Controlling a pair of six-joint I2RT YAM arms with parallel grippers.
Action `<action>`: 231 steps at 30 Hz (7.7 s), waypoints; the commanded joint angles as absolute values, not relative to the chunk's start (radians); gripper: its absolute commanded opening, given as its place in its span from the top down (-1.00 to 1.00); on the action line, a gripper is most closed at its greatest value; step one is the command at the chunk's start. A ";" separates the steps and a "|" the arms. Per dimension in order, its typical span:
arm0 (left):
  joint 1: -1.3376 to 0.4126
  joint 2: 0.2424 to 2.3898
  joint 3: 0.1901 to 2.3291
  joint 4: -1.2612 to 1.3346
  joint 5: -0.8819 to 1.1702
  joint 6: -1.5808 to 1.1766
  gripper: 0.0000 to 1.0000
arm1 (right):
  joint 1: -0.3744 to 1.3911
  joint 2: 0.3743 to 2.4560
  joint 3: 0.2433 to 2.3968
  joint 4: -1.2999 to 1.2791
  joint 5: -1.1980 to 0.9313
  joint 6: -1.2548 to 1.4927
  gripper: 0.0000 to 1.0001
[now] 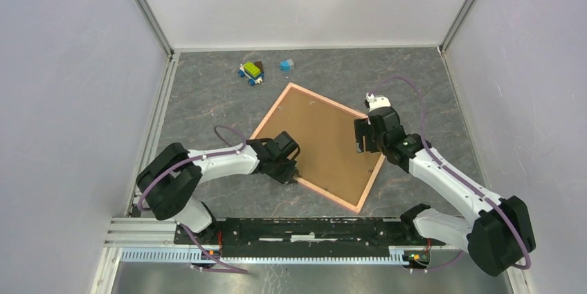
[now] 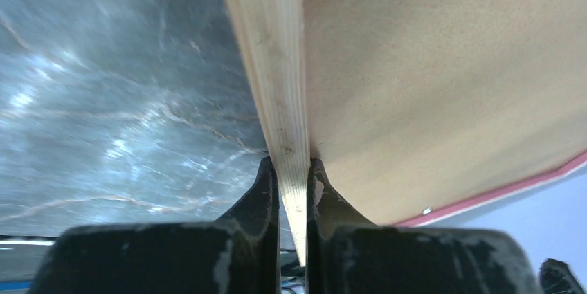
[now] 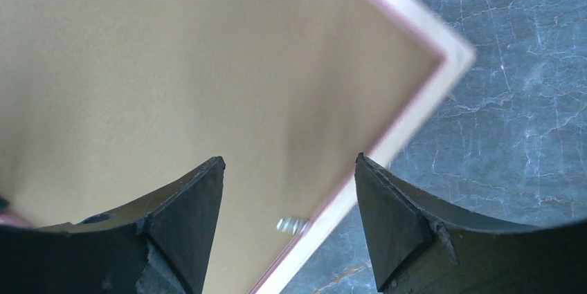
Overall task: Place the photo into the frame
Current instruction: Adjust the photo frame at the center of the board, then install the photo frame at the center of the board.
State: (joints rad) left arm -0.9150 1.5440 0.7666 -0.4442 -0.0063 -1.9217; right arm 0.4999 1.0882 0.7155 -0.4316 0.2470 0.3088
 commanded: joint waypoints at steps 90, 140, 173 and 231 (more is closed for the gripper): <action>-0.594 1.709 1.052 -0.816 -0.255 -0.538 0.96 | 0.681 1.225 0.738 -0.396 0.301 0.341 -0.39; -0.604 1.707 1.049 -0.795 -0.213 -0.528 0.96 | 0.526 1.855 1.095 -0.340 0.266 0.362 0.34; -0.603 1.704 1.048 -0.796 -0.218 -0.535 0.96 | 0.534 1.890 1.239 -0.391 0.287 0.350 -0.07; -0.600 1.780 1.114 -0.791 -0.224 -0.622 0.96 | 0.533 1.818 1.226 -0.492 0.273 0.392 0.70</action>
